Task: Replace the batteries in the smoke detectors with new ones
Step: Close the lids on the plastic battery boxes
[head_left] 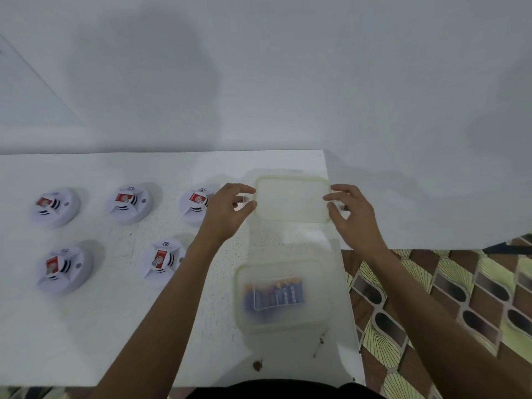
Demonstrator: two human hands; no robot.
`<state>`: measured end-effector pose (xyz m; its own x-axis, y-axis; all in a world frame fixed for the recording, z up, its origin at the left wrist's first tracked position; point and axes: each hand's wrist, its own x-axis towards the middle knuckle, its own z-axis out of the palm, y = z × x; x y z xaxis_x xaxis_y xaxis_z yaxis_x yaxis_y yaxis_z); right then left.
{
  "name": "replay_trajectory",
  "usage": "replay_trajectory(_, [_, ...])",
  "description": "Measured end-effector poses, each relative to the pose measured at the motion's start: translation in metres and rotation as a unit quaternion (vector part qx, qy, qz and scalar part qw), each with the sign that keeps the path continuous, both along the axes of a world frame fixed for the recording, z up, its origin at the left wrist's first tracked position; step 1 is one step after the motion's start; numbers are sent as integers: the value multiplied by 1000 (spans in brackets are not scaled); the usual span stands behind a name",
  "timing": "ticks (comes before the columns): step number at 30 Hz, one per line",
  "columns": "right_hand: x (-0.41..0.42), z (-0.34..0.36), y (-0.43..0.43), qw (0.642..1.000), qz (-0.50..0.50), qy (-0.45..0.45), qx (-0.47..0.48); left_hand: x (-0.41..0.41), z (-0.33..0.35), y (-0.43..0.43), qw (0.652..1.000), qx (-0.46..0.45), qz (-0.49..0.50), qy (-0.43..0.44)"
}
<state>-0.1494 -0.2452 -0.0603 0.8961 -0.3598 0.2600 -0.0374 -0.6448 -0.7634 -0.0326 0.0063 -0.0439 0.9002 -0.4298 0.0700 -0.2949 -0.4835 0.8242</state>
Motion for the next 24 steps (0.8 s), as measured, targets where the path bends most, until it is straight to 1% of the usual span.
replay_trajectory(3, [-1, -3, 4, 999, -26, 9, -29, -1, -3, -3, 1000, 8, 16, -2])
replay_trajectory(5, [0, -3, 6, 999, -38, 16, -30, -3, -3, -7, 1000, -2, 23, 13])
replay_trajectory(11, [4, -4, 17, 998, -56, -3, 40, -5, -3, -14, 997, -36, 50, 55])
replay_trajectory(15, [6, -2, 23, 995, -73, 8, 63, -5, -2, -16, 993, -50, 53, 91])
replay_trajectory(17, [5, -2, 26, 995, -68, 10, 71, -4, -2, -15, 993, -50, 46, 96])
replay_trajectory(19, [3, -1, 25, 996, -54, 13, 69, -3, -2, -13, 995, -36, 27, 91])
replay_trajectory(21, [1, 1, 18, 998, -29, 29, 58, 0, -1, -14, 998, 5, -3, 69])
replay_trajectory(24, [2, 9, 6, 997, 21, 74, -4, 6, 2, -16, 996, 79, -35, 6])
